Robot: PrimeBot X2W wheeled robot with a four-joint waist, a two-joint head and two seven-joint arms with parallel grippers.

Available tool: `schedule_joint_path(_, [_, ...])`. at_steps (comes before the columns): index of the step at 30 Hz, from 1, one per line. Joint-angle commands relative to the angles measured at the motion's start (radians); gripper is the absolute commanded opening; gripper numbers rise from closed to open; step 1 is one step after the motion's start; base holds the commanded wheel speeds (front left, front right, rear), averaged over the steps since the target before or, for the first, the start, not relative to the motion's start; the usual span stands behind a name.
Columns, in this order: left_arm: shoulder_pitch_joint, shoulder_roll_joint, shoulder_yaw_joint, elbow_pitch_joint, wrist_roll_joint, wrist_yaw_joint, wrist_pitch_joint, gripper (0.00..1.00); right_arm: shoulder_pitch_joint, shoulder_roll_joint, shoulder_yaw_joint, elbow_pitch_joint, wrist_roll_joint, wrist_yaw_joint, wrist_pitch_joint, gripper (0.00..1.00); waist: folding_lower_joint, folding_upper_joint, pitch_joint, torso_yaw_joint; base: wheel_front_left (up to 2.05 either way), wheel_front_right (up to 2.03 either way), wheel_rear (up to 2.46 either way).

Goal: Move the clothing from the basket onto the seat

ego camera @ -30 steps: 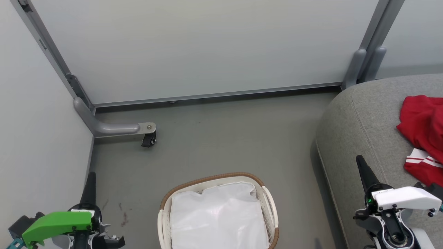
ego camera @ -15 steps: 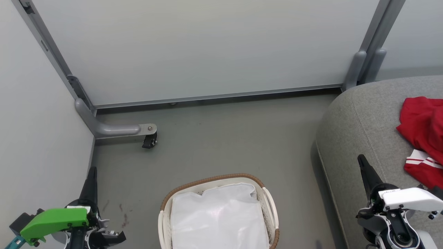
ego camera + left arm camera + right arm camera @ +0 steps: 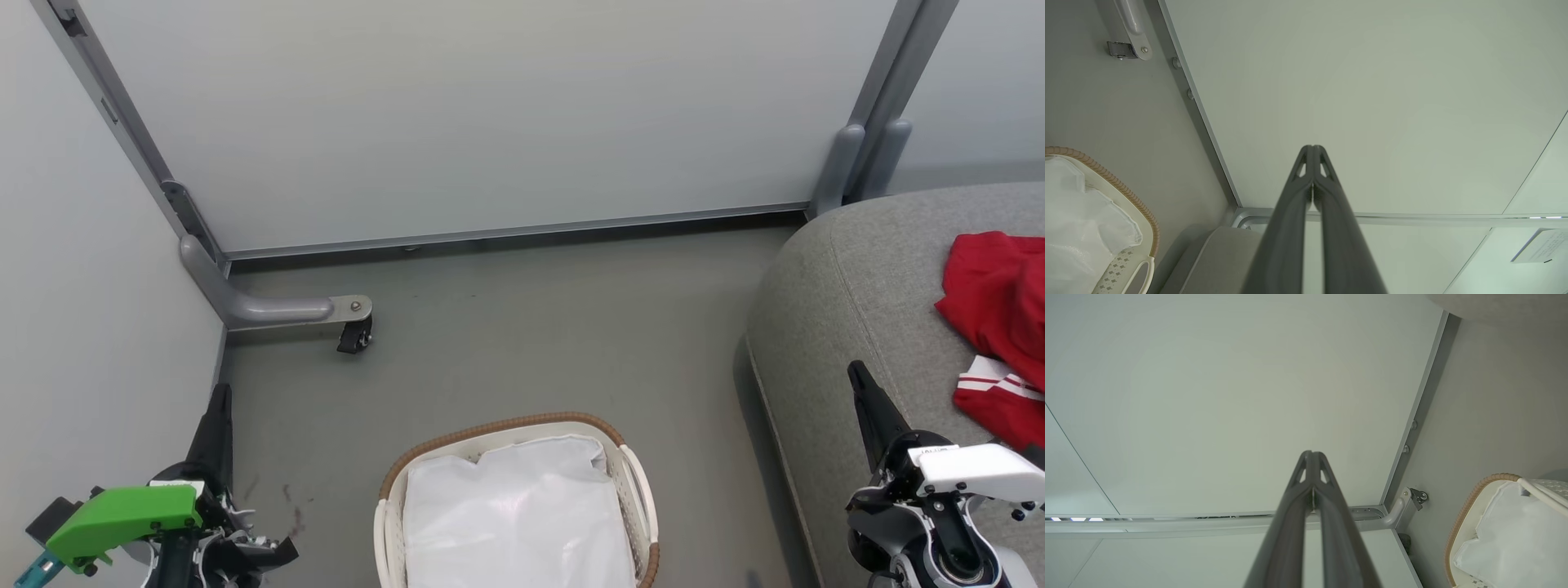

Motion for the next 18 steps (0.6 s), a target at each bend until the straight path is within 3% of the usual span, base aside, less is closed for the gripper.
schedule_joint_path(1, [-0.016,0.007,0.0,-0.005,-0.013,-0.005,0.005,0.0,0.012,-0.006,-0.004,-0.006,0.014,0.0,0.004,0.0,0.0,0.0,0.0,0.0,0.0,0.0,0.0])
schedule_joint_path(18, [-0.013,0.007,0.0,-0.003,-0.012,-0.005,0.004,0.0,0.011,-0.006,-0.003,-0.005,0.012,0.0,0.004,0.0,0.0,0.0,0.0,0.0,0.0,0.0,0.0])
